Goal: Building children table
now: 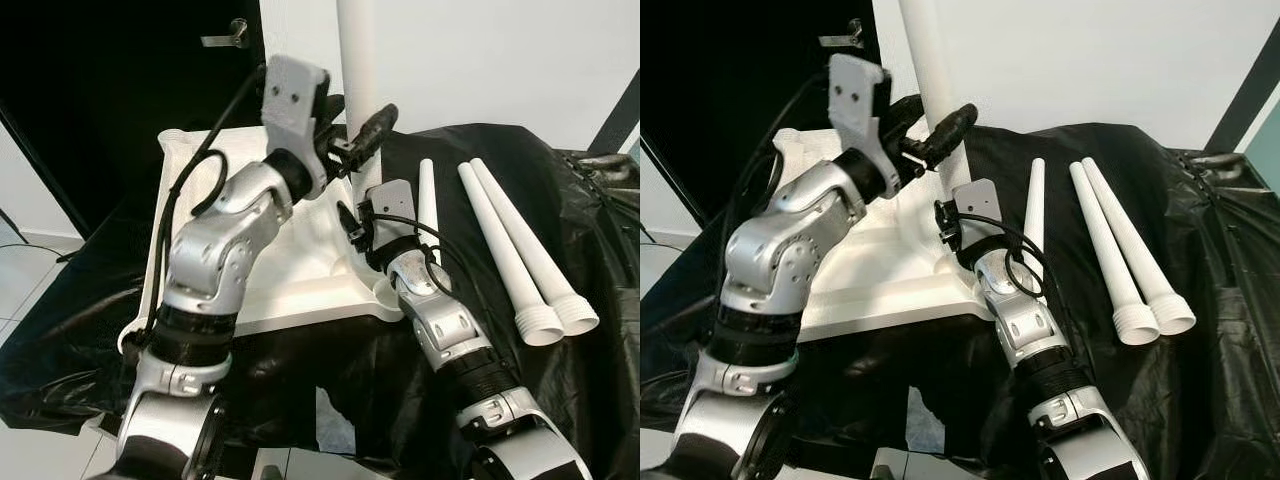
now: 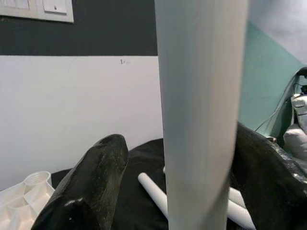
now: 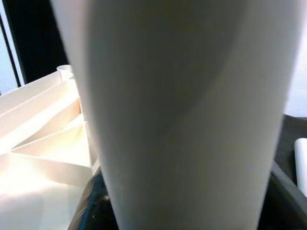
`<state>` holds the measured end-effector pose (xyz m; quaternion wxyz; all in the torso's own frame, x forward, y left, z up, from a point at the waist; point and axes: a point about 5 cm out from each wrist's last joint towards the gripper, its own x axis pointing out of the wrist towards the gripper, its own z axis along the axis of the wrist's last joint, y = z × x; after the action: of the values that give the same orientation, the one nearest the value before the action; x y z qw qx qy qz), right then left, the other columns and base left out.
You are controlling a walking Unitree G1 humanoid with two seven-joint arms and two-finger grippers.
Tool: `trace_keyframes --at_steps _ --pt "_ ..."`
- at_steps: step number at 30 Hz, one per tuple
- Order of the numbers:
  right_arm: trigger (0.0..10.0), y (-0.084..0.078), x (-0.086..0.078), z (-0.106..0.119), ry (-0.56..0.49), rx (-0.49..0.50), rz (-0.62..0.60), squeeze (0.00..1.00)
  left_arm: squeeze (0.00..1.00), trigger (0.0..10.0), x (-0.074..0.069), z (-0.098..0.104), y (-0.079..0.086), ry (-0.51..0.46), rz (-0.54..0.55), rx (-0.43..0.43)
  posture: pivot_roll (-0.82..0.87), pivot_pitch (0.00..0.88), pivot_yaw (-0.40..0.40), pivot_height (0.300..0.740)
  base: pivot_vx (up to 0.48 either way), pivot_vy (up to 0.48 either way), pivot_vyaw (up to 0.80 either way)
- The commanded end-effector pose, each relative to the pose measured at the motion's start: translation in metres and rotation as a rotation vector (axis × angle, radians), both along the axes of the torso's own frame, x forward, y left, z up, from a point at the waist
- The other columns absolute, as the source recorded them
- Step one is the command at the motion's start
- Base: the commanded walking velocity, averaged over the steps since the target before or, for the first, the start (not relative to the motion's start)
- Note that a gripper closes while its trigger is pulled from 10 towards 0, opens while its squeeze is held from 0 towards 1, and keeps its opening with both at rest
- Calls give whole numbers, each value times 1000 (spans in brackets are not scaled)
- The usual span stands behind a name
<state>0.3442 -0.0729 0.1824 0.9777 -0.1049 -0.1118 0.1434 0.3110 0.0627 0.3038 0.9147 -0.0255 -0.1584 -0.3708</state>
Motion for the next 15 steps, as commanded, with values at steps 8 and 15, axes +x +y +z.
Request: trace_keyframes --at_steps 8,15 --pt "10000 -22 2 -2 14 89 -83 0 0 10000 -9 -21 33 -21 66 4 131 0 -10 740 0 0 0" --pt "10000 -24 -3 -4 19 109 -72 0 0 10000 -14 -42 44 51 74 27 128 0 -11 740 0 0 0"
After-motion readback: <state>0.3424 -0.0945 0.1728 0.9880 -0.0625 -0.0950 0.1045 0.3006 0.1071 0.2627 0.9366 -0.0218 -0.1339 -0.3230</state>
